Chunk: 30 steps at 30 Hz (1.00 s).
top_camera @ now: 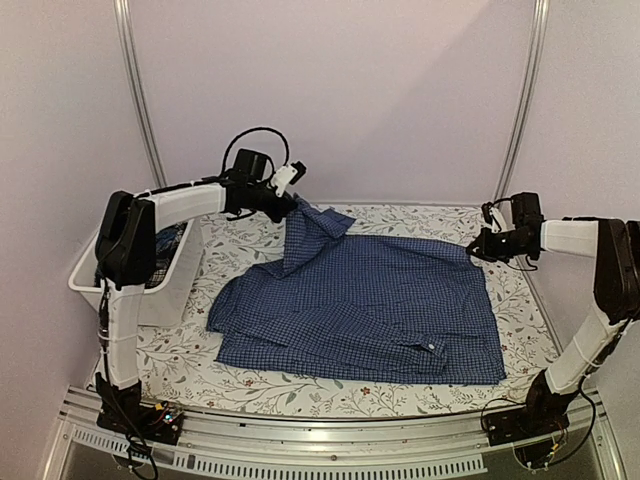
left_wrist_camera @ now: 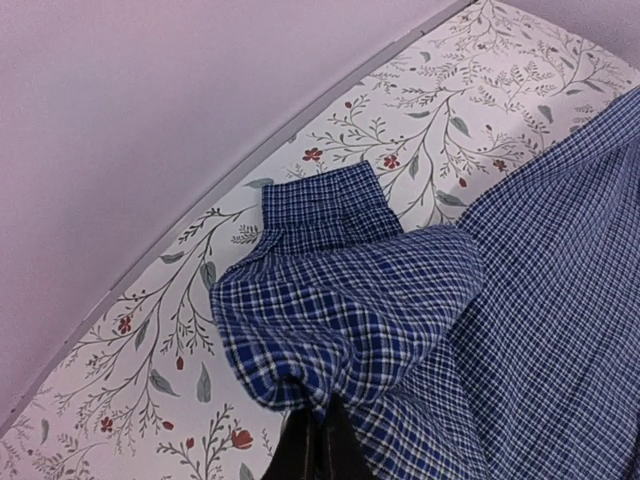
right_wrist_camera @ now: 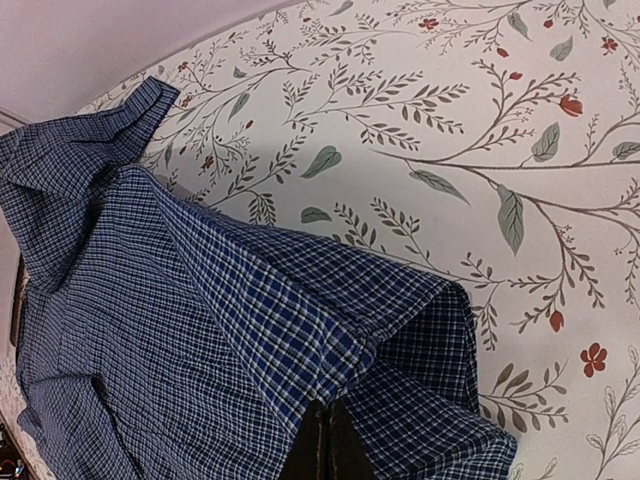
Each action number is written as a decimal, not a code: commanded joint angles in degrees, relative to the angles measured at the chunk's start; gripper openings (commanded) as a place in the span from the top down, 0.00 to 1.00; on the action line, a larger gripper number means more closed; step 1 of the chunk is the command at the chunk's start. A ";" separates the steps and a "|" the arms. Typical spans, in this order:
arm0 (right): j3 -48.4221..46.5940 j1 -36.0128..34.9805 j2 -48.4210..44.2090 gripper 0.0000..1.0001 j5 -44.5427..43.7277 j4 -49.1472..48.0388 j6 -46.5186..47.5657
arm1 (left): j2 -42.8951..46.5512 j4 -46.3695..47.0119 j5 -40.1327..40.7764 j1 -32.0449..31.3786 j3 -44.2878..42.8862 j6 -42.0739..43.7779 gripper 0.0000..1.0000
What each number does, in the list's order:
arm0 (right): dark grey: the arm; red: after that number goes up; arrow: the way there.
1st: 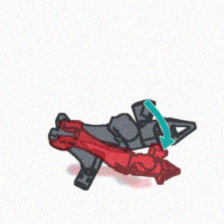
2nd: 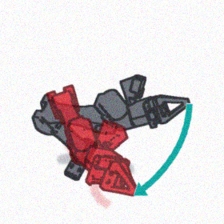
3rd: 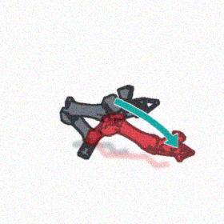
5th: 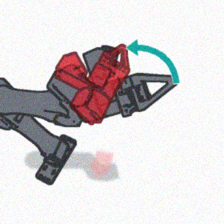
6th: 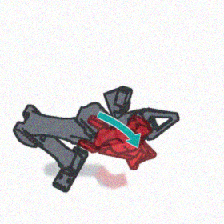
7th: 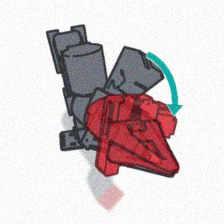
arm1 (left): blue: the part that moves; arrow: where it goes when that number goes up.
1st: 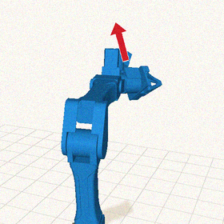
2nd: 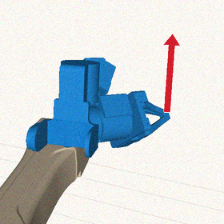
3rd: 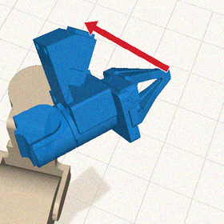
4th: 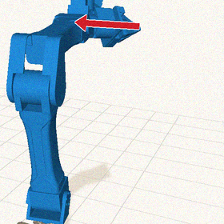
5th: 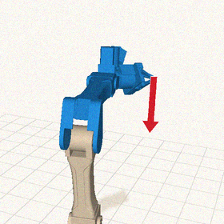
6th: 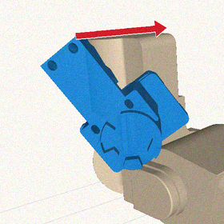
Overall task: Fold and stack the mixed laundry pile
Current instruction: Pick up the 1/3-folded shirt from the center of the board.
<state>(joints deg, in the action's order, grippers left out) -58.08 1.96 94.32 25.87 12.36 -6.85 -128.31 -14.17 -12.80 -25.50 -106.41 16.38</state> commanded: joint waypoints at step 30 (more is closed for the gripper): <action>1.56 0.33 -2.06 1.00 1.91 0.03 -0.70 | -3.25 -3.86 4.32 7.74 -10.93 -20.81 0.36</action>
<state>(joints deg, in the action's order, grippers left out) -56.49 1.96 92.58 28.01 12.80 -7.92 -136.53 -7.75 -1.67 -21.58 -115.74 6.79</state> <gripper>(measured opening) 0.003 0.650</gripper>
